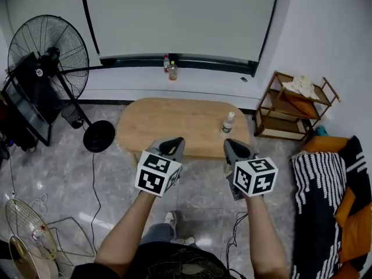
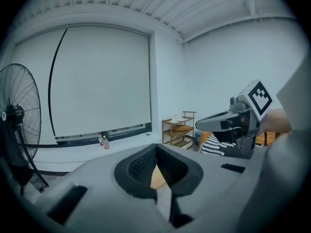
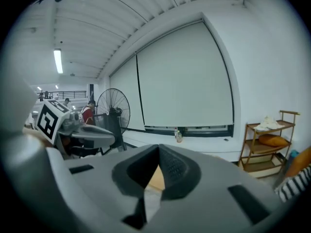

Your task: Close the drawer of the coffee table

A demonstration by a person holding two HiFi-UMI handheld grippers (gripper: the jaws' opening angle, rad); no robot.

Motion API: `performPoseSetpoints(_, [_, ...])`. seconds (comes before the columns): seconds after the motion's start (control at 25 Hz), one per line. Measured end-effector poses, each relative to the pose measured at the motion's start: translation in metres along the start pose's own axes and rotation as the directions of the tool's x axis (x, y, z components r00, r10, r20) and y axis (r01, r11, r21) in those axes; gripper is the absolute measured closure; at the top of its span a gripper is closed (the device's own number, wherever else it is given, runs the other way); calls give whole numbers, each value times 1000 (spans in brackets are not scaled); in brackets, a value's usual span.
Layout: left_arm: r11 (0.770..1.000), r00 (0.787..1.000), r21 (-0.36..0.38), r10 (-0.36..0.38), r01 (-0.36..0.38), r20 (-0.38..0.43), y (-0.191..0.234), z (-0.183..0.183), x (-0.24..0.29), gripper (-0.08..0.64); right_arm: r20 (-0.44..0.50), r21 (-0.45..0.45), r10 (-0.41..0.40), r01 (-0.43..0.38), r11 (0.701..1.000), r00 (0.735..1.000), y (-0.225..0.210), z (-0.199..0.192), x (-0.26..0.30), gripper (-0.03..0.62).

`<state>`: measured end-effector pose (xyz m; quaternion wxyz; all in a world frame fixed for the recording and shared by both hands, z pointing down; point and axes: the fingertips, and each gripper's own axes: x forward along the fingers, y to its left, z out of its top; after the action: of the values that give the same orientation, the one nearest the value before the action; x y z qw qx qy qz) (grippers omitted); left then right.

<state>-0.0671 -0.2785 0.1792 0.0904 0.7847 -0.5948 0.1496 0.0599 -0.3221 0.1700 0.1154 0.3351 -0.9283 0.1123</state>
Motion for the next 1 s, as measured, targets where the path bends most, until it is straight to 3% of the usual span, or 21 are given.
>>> performPoseSetpoints(0.16, [1000,1000,19,16,-16,20,2,8,-9,554,26,-34,1,0,999,1000,3,16,-5,589])
performPoseSetpoints(0.52, [998,997,-15,58,-57,41,17,15,-18,554,38,-98,3,1,995,999,5,26,-7,589])
performPoseSetpoints(1.0, [998,996,-3,70,-70,49,19,25,-17,554,50,-92,-2,6,996,999,-2,20,-8,589])
